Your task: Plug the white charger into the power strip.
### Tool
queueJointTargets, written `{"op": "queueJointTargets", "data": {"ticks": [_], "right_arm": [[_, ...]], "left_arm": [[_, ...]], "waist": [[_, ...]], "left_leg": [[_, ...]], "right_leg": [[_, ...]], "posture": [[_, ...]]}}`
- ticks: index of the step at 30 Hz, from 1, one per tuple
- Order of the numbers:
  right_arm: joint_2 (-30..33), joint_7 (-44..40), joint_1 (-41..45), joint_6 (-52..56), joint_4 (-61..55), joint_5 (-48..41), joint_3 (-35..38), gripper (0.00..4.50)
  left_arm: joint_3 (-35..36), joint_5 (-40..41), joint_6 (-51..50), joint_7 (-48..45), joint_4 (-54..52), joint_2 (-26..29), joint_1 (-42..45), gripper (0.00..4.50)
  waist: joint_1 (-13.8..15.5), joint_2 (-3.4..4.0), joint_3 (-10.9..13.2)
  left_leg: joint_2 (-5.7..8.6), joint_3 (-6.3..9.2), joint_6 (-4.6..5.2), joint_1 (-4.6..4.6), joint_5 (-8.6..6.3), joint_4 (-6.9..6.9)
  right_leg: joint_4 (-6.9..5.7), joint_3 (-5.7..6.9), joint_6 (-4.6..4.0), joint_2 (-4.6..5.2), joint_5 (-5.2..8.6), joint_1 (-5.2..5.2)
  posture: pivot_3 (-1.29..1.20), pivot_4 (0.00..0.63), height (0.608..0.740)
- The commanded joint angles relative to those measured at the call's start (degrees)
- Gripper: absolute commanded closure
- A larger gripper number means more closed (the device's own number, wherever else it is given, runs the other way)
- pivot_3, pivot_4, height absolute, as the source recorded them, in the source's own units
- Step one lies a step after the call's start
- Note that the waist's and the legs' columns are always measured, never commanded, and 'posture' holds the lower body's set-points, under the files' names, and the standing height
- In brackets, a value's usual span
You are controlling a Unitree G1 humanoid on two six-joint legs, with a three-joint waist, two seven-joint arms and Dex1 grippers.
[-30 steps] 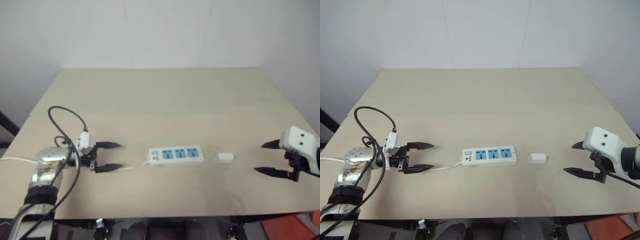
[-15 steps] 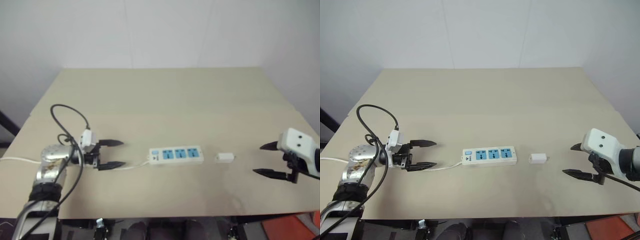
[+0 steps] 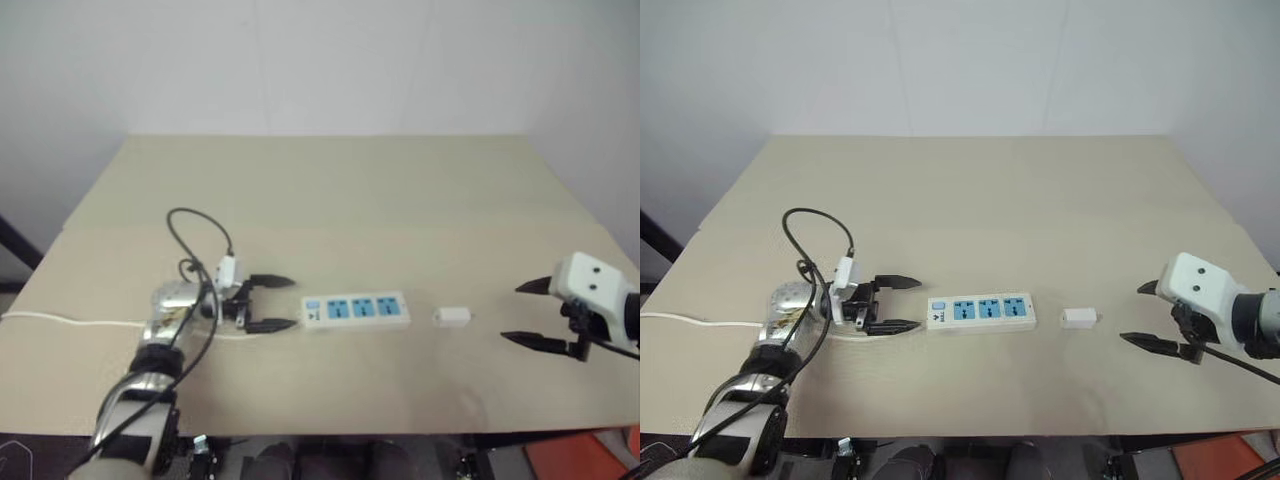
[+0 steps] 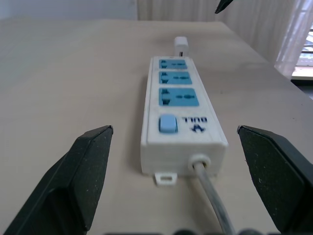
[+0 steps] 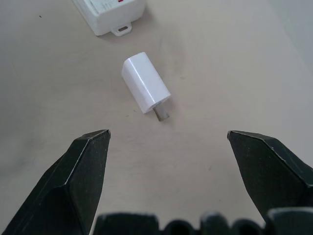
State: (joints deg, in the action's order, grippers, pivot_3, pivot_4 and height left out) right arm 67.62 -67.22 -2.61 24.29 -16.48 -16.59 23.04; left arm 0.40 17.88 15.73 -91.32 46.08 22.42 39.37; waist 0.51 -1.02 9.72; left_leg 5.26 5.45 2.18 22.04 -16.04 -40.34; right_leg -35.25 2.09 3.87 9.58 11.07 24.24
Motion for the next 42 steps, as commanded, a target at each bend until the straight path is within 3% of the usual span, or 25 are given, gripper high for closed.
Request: {"op": "queueJointTargets", "data": {"ticks": [1, 15, 33, 42], "right_arm": [[-0.49, 1.23, -0.34, 1.15, -2.54, -0.48, 1.93, 0.0], [-3.49, 3.35, -6.81, 4.59, -8.2, -0.13, 7.63, 0.0], [-3.77, 6.08, -5.29, 3.71, -7.48, -0.11, 5.66, 0.0], [-4.15, 7.04, -5.45, 3.65, -7.79, 0.32, 5.47, 0.0]], "left_arm": [[-0.14, -0.7, 3.5, -0.9, 4.15, -1.59, 3.17, 0.06], [-2.62, -2.58, 7.78, -1.18, 12.62, -5.04, 6.93, 0.06], [-1.84, -7.56, 15.75, 4.98, 17.6, -7.95, 5.38, 0.06], [-0.33, -7.69, 14.95, 5.75, 19.45, -9.16, 5.76, 0.06]], "waist": [[0.01, 0.0, 0.0], [0.1, -0.03, 0.01], [0.16, -0.04, 0.01], [0.2, -0.04, -0.01]], "left_leg": [[0.0, 0.0, 0.0, 0.0, 0.0, 0.0], [0.0, -0.01, 0.05, 0.01, -0.03, -0.05], [0.0, -0.01, 0.06, -0.01, -0.03, -0.06], [0.0, -0.01, 0.06, -0.05, -0.03, -0.07]], "right_leg": [[0.01, 0.0, 0.0, 0.0, 0.0, 0.0], [0.02, 0.0, 0.02, -0.02, -0.01, -0.03], [0.04, 0.0, 0.03, -0.02, -0.02, -0.07], [0.03, 0.0, 0.04, -0.02, -0.02, -0.11]], "posture": [[0.0, 0.15, 0.74], [0.0, 0.15, 0.74], [0.0, 0.15, 0.74], [0.0, 0.15, 0.74]]}}
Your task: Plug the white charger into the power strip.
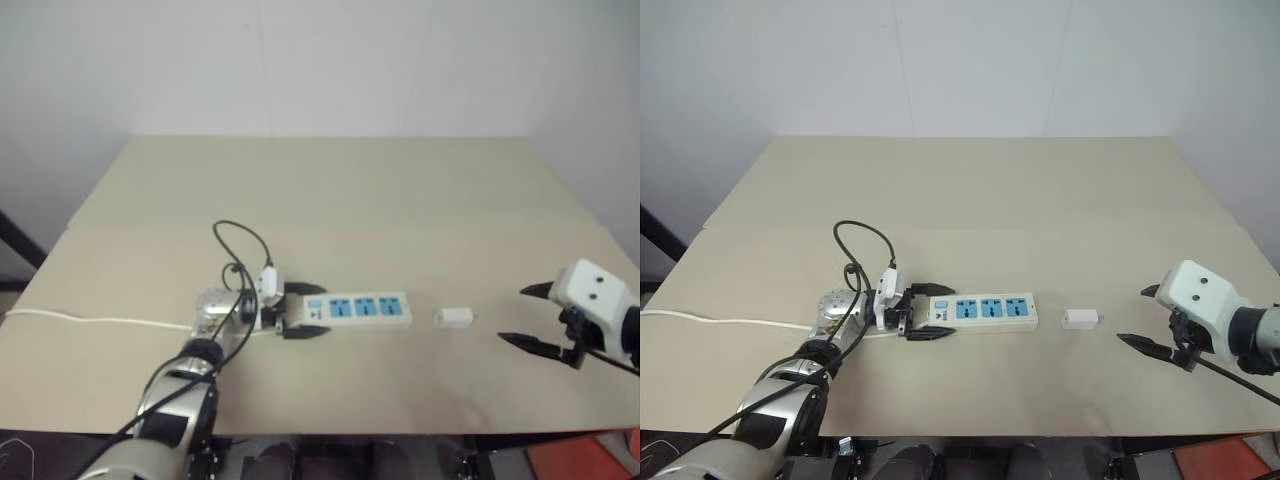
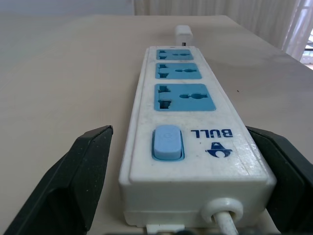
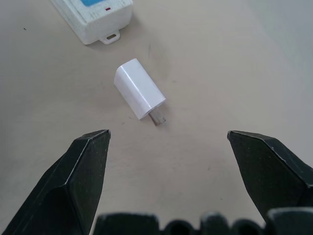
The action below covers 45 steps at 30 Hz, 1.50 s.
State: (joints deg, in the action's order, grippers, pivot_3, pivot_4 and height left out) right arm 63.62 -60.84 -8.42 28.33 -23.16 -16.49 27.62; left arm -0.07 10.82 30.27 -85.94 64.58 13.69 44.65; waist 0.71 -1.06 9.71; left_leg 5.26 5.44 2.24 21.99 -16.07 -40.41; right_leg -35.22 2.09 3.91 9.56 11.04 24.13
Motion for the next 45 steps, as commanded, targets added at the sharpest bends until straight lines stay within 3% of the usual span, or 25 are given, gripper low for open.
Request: {"op": "queueJointTargets", "data": {"ticks": [1, 3, 8, 13, 18, 21, 26, 30, 37, 45], "right_arm": [[-0.14, 0.68, 0.33, -0.42, -1.08, 0.26, 0.95, 0.0], [-0.14, 0.7, 0.28, -0.47, -1.03, 0.3, 1.08, 0.0], [-0.11, 0.89, 0.32, -0.43, -1.23, 0.61, 0.63, 0.0], [2.1, 0.52, 4.01, 3.07, -1.87, -0.57, -3.06, 0.0], [10.62, -4.31, 17.95, 7.62, -1.67, 0.07, -17.73, 0.0], [11.49, -7.92, 30.86, 11.09, -0.31, 2.64, -29.57, 0.0], [7.0, -17.84, 51.01, 16.48, 3.6, 13.87, -51.19, 0.0], [2.0, -21.25, 59.01, 16.27, 9.37, 22.15, -61.15, 0.0], [-3.79, -24.24, 62.9, 15.11, 15.93, 30.21, -68.12, 0.0], [-7.23, -24.22, 61.74, 15.0, 18.07, 33.95, -68.8, 0.0]], "left_arm": [[0.13, -0.73, 0.35, 0.22, 1.05, -0.52, 0.41, 0.06], [-0.21, -1.23, 0.48, -0.15, 1.24, -0.49, 0.35, 0.06], [-0.29, -1.94, 0.38, -0.58, 1.64, -0.43, 0.43, 1.23], [-0.64, -2.93, -0.66, -0.3, 1.62, 0.08, 0.5, 1.21], [-1.93, -3.94, -0.56, -3.21, 1.01, 1.14, 0.36, 1.21], [-2.18, -4.13, -0.32, -3.49, 0.82, 1.18, 0.33, 1.21], [-2.15, -3.9, -0.33, -3.22, 0.25, 0.8, 0.08, 1.21], [-2.15, -3.68, -0.36, -2.99, -0.56, 0.58, -0.48, 1.21], [-2.28, -3.53, -0.65, -2.64, -1.91, 0.4, -1.68, 1.21], [-2.15, -3.31, -1.22, -1.96, -2.55, 0.39, -2.18, 1.21]], "waist": [[0.0, 0.0, -0.01], [0.0, 0.0, -0.01], [0.0, 0.0, -0.02], [-0.03, 0.0, -0.06], [-0.42, 0.12, -0.13], [-0.69, 0.12, -0.13], [-0.93, 0.11, -0.13], [-0.85, 0.11, -0.13], [-0.87, 0.13, -0.14], [-0.87, 0.14, -0.15]], "left_leg": [[0.0, 0.0, 0.0, 0.0, 0.0, 0.0], [0.0, 0.0, 0.0, -0.01, 0.0, 0.0], [0.0, 0.0, 0.01, -0.01, 0.0, 0.0], [0.0, 0.0, 0.01, -0.05, 0.0, 0.0], [-0.01, -0.02, 0.01, -0.06, -0.01, -0.02], [-0.1, -0.01, 0.01, 0.0, -0.01, -0.01], [-0.05, -0.01, -0.01, 0.16, 0.0, -0.09], [-0.02, 0.01, -0.01, 0.3, 0.0, -0.34], [0.01, 0.0, -0.31, 0.33, 0.17, -0.37], [0.02, 0.01, -0.34, 0.33, 0.19, -0.37]], "right_leg": [[0.0, 0.0, 0.0, 0.0, 0.0, 0.0], [0.0, 0.0, 0.0, 0.0, 0.0, -0.01], [0.0, 0.0, 0.0, 0.0, 0.0, -0.02], [0.0, 0.0, 0.0, 0.0, 0.0, -0.05], [-0.03, -0.02, 0.0, -0.01, 0.0, 0.0], [0.07, 0.01, 0.0, -0.1, 0.0, 0.03], [0.1, 0.02, 0.02, -0.05, 0.0, 0.14], [0.03, 0.04, 0.05, -0.05, -0.01, 0.19], [0.0, 0.02, 0.09, -0.04, -0.04, 0.26], [-0.05, 0.0, 0.09, -0.05, -0.05, 0.3]], "posture": [[0.0, 0.15, 0.74], [0.0, 0.15, 0.74], [0.0, 0.15, 0.74], [0.0, 0.15, 0.74], [0.0, 0.15, 0.74], [0.0, 0.15, 0.74], [0.0, 0.15, 0.74], [0.0, 0.15, 0.74], [0.0, 0.15, 0.74], [0.0, 0.15, 0.74]]}}
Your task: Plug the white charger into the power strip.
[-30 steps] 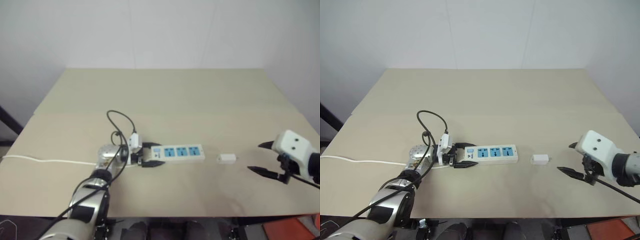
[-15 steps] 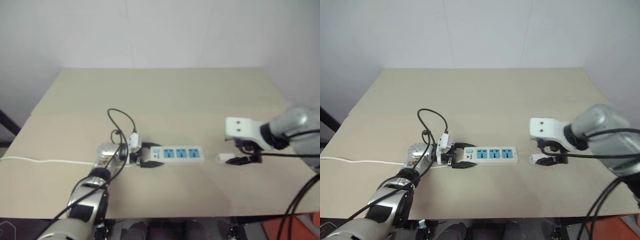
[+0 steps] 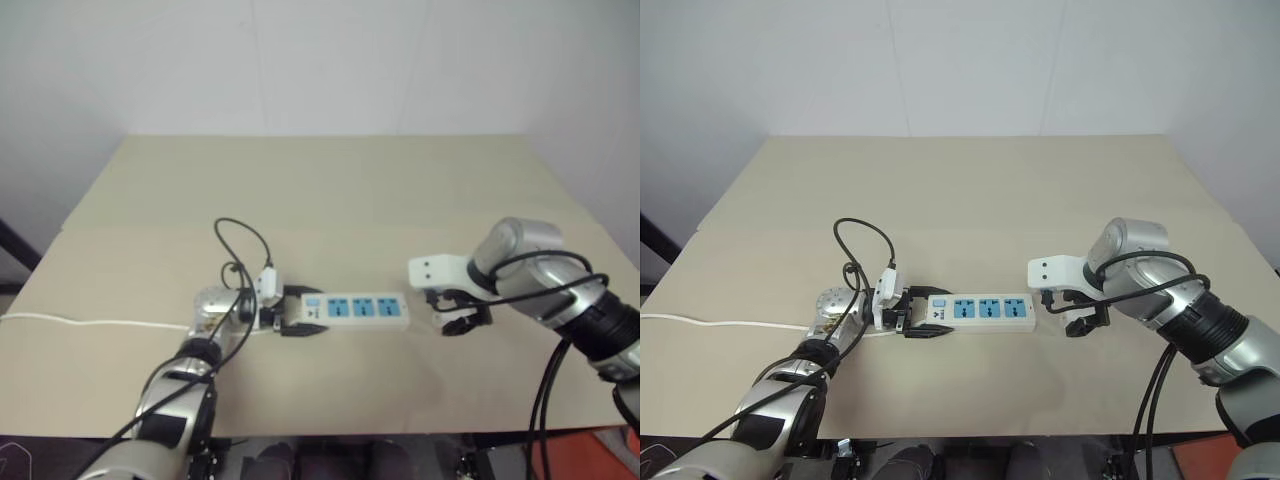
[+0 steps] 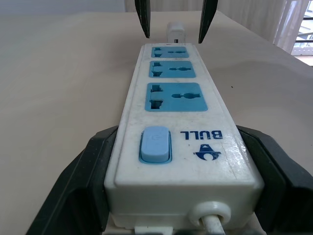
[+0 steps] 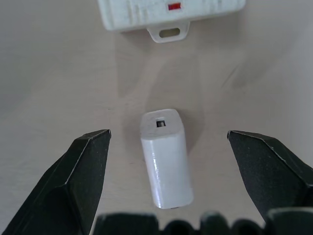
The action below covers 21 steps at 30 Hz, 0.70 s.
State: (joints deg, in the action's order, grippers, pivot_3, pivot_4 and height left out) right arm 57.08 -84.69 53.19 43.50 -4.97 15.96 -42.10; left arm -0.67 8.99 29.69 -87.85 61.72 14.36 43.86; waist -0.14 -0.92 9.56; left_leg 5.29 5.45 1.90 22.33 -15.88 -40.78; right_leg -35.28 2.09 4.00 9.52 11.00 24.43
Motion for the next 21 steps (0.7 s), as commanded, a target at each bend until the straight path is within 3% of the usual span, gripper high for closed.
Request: {"op": "queueJointTargets", "data": {"ticks": [1, 13, 16, 21], "right_arm": [[-0.89, -0.41, -0.07, -0.23, -0.04, 1.88, 0.89, 0.0], [-2.45, -0.42, -1.84, -3.1, 1.53, 4.54, 1.38, 0.0], [-2.53, 0.81, -2.86, -6.07, 2.21, 5.38, 1.68, 0.62], [-3.22, 1.16, -4.51, -9.4, 2.31, 3.88, 3.98, 2.39]], "left_arm": [[-1.63, -1.59, -0.57, 0.04, 0.33, -0.24, -1.42, 1.21], [-1.89, -1.84, -0.47, 0.19, 0.23, 0.02, -1.48, 1.21], [-1.88, -1.87, -0.31, 0.41, 0.26, 0.01, -1.57, 1.21], [-1.84, -1.76, -0.28, 0.38, 0.25, -0.01, -1.74, 1.21]], "waist": [[0.0, 0.0, 0.0], [0.01, 0.01, 0.0], [0.0, 0.01, 0.0], [-0.08, -0.05, -0.06]], "left_leg": [[0.0, 0.0, 0.0, 0.0, 0.0, 0.0], [0.01, 0.0, -0.01, -0.01, 0.01, -0.01], [0.02, 0.0, -0.01, -0.02, 0.01, -0.01], [0.01, 0.0, -0.02, -0.07, 0.01, -0.01]], "right_leg": [[-0.01, 0.0, 0.0, 0.0, 0.0, 0.0], [-0.03, 0.0, 0.0, 0.0, 0.0, -0.01], [-0.03, 0.0, 0.0, 0.0, 0.0, -0.02], [-0.02, -0.01, 0.0, 0.0, 0.0, -0.08]], "posture": [[0.0, 0.15, 0.74], [0.0, 0.15, 0.74], [0.0, 0.15, 0.74], [0.0, 0.15, 0.74]]}}
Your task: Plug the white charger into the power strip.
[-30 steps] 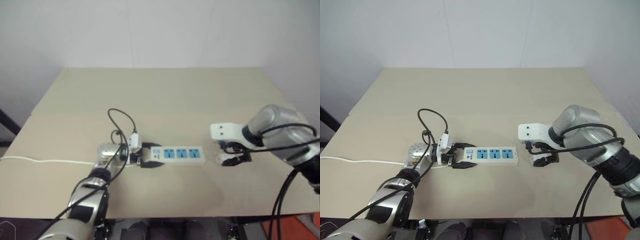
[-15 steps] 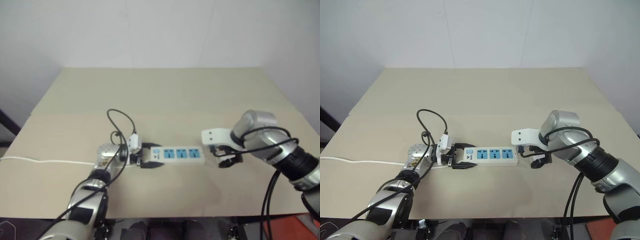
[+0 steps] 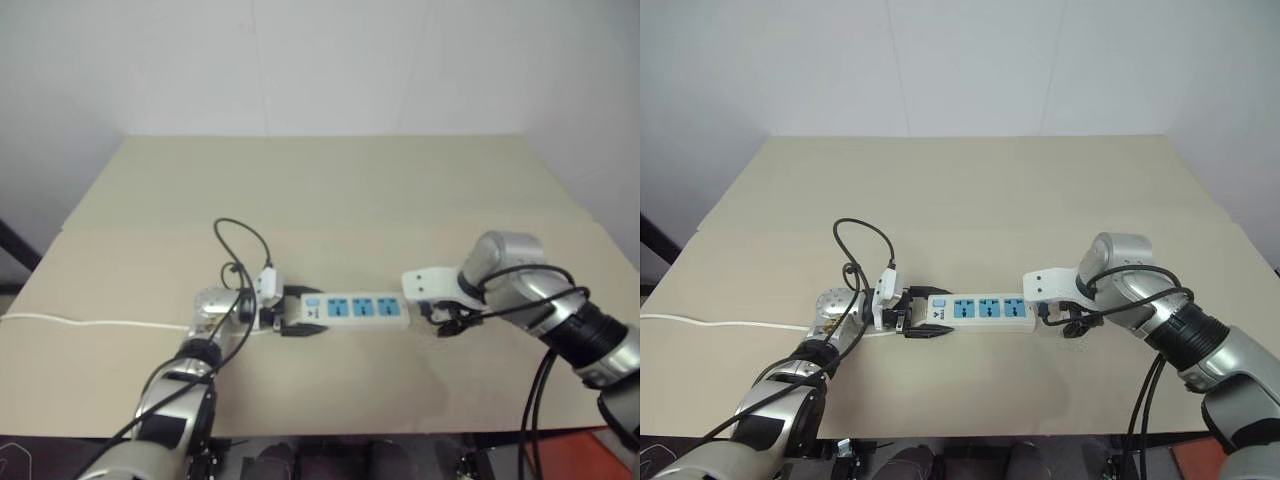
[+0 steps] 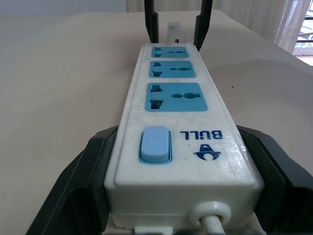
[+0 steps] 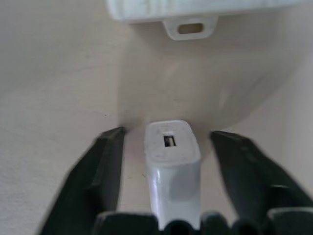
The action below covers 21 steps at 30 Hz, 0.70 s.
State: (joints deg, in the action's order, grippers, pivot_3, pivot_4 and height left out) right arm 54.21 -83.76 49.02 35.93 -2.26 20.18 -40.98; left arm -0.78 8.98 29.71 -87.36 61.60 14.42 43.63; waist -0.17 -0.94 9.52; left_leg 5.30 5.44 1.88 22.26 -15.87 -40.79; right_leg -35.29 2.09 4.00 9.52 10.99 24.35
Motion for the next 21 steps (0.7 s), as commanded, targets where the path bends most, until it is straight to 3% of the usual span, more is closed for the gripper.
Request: {"op": "queueJointTargets", "data": {"ticks": [1, 3, 12, 17, 21], "right_arm": [[-0.28, -0.01, -0.51, -2.24, -0.63, -0.25, 3.03, 2.74], [-0.18, -0.26, -0.66, -2.68, -0.89, 0.25, 3.3, 3.34], [0.47, -0.37, 0.46, -3.47, -2.3, 3.53, 4.27, 3.36], [-7.54, 4.03, 2.69, 3.68, -3.0, -7.09, 17.29, 3.36], [-15.28, 8.6, 1.28, 1.64, -1.75, -19.42, 31.03, 3.36]], "left_arm": [[-1.77, -1.78, -0.31, -0.1, 0.4, -0.04, -1.54, 1.21], [-1.83, -1.81, -0.34, -0.13, 0.41, -0.01, -1.58, 1.21], [-2.01, -2.04, -0.25, -0.19, 0.39, 0.16, -1.45, 1.21], [-2.17, -2.1, -0.28, -0.45, 0.09, 0.38, -1.36, 1.21], [-2.36, -2.04, -0.34, -0.7, -0.24, 0.59, -1.55, 1.21]], "waist": [[-0.12, -0.03, -0.04], [-0.15, -0.02, -0.05], [-0.09, -0.02, -0.05], [-0.21, -0.03, -0.06], [0.06, -0.05, -0.07]], "left_leg": [[0.0, 0.0, 0.0, -0.02, 0.0, 0.0], [0.0, 0.0, 0.01, -0.04, 0.0, 0.0], [0.0, 0.0, 0.0, -0.03, 0.0, 0.0], [-0.01, 0.0, 0.0, -0.04, 0.0, 0.01], [-0.01, 0.08, -0.01, -0.02, 0.01, 0.02]], "right_leg": [[0.0, 0.0, 0.0, 0.0, 0.0, -0.02], [-0.02, -0.02, 0.0, 0.0, 0.0, -0.03], [-0.03, -0.02, 0.0, 0.0, 0.0, 0.0], [-0.04, -0.03, -0.01, -0.01, -0.01, 0.0], [-0.01, -0.02, -0.03, -0.02, -0.02, 0.0]], "posture": [[0.0, 0.15, 0.74], [0.0, 0.15, 0.74], [0.0, 0.15, 0.74], [0.0, 0.15, 0.74], [0.0, 0.15, 0.74]]}}
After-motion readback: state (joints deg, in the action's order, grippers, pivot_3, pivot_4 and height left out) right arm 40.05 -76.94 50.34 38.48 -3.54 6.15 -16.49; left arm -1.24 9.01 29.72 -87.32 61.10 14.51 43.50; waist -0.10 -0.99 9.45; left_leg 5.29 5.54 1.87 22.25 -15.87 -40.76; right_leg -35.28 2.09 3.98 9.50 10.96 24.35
